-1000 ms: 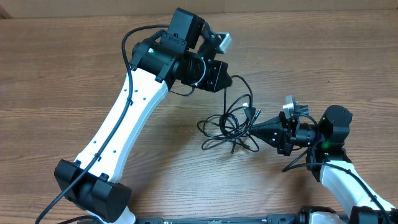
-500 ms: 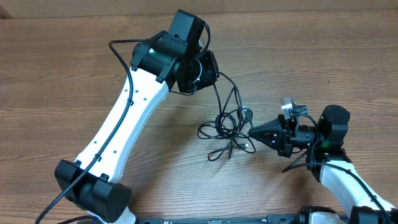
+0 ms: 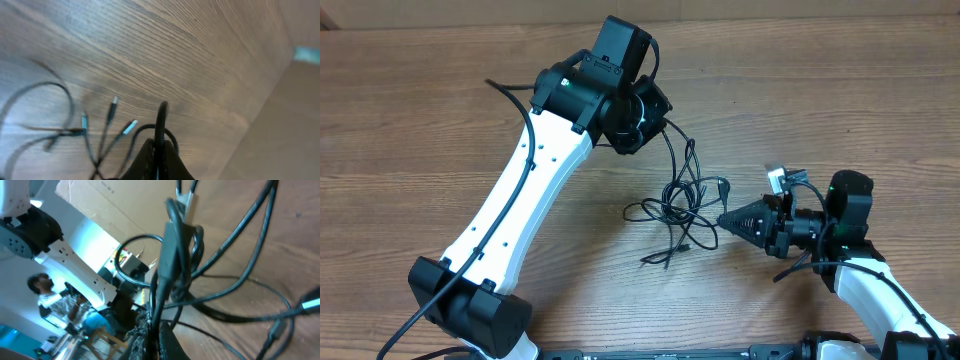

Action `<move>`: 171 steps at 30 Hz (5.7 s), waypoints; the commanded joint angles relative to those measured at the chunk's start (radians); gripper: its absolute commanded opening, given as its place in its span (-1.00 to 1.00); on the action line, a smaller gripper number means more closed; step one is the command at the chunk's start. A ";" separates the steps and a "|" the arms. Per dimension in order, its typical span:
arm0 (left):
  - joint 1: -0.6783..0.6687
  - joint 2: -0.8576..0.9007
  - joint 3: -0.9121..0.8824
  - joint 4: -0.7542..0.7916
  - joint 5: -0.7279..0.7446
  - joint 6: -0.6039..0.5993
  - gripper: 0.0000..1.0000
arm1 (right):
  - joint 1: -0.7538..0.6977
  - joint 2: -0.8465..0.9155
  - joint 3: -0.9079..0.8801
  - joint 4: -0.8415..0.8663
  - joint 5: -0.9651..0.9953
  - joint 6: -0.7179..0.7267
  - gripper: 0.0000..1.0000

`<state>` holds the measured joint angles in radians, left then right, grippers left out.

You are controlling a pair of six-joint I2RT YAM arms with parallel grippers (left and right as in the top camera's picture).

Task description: Untangle cables

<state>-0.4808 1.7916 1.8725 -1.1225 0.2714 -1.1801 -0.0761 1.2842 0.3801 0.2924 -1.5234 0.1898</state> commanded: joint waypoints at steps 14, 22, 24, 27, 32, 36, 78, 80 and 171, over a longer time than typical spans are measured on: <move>-0.011 0.004 0.008 0.057 -0.045 -0.093 -0.91 | 0.114 0.001 0.012 0.077 0.091 -0.010 -0.92; -0.011 0.004 0.008 0.017 0.044 0.332 -0.92 | 0.114 0.001 0.012 0.077 0.209 -0.003 -0.45; -0.012 0.004 0.008 -0.046 0.028 0.433 -0.91 | 0.114 0.001 0.012 0.077 0.233 0.008 -0.42; -0.012 0.004 0.008 -0.161 -0.116 0.504 -0.70 | 0.114 0.001 0.012 0.082 0.251 0.023 -0.03; -0.012 0.004 0.008 -0.246 -0.295 0.504 0.99 | 0.114 0.001 0.012 0.101 0.252 0.023 0.12; -0.010 0.004 0.008 -0.254 -0.316 0.504 1.00 | 0.114 0.001 0.012 0.103 0.252 0.023 0.12; -0.095 0.363 0.008 -0.151 -0.111 1.744 0.55 | 0.114 0.001 0.012 0.102 0.372 0.023 0.20; -0.095 0.364 0.008 -0.138 -0.077 1.770 0.56 | 0.114 0.001 0.012 0.102 0.372 0.023 0.20; -0.063 0.364 -0.210 0.085 0.043 1.876 -0.14 | 0.114 0.001 0.012 0.103 0.413 0.023 0.18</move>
<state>-0.5491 2.1471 1.6722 -1.0405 0.3004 0.6842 0.0345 1.2842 0.3801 0.3916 -1.1183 0.2096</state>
